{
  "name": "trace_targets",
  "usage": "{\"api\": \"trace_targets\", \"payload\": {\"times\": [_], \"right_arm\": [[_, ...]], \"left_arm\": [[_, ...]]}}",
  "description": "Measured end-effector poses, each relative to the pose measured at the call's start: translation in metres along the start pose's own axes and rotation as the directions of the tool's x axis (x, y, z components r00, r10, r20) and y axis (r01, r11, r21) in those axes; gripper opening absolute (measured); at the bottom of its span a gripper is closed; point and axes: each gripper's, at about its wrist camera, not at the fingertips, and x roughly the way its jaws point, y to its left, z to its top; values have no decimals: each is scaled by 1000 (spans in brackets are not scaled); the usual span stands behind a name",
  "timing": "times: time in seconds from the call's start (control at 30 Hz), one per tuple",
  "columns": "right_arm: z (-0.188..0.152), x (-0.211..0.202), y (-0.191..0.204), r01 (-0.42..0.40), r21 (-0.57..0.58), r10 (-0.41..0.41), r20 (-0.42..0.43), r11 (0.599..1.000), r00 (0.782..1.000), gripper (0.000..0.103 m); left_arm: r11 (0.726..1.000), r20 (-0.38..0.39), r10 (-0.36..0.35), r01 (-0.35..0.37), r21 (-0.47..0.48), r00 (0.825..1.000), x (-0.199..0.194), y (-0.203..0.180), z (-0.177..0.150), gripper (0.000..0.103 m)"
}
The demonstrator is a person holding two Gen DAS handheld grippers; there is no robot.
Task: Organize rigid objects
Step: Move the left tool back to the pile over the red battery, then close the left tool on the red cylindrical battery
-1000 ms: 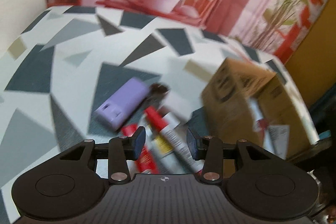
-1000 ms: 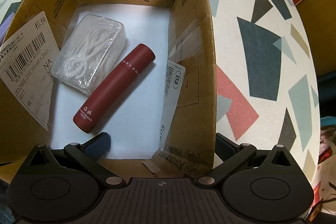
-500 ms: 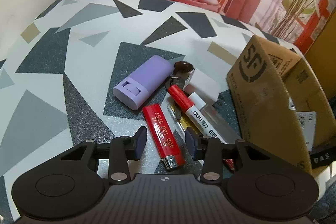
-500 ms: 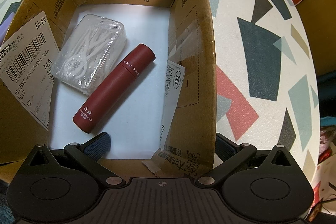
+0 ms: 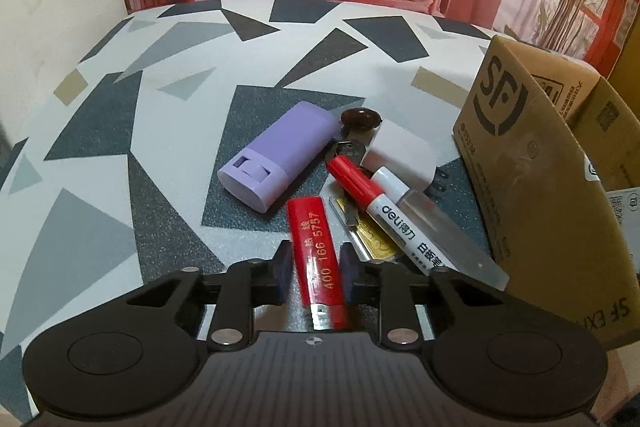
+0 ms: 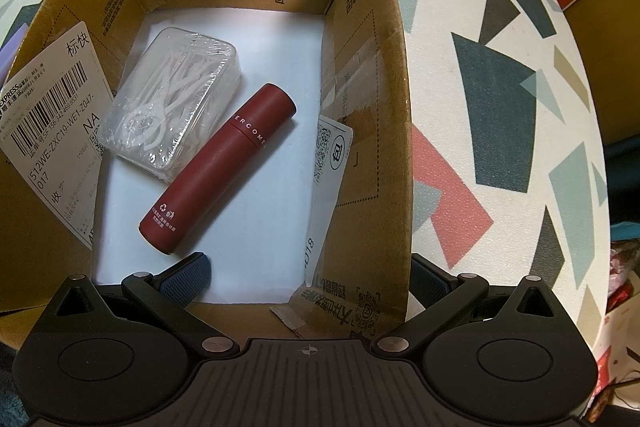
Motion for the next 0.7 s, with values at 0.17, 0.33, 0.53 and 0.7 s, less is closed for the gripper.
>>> {"api": "trace_targets", "payload": {"times": [0.17,0.33,0.53,0.7], "right_arm": [[0,0,0,-1,0,1,0,1000,1000,103],[0,0,0,-1,0,1,0,1000,1000,103],[0,-1,0,-1,1,1,0,1000,1000,103],[0,0,0,-1,0,1,0,1000,1000,103]], "left_arm": [[1000,-3,-15,15,-14,1000,-3,1,-2,25],[999,3,-32,32,-13,999,-7,0,-3,24],[997,39,-83,83,-3,996,-22,-6,0,24],[990,98,-142,142,15,985,-41,-9,9,24]]}}
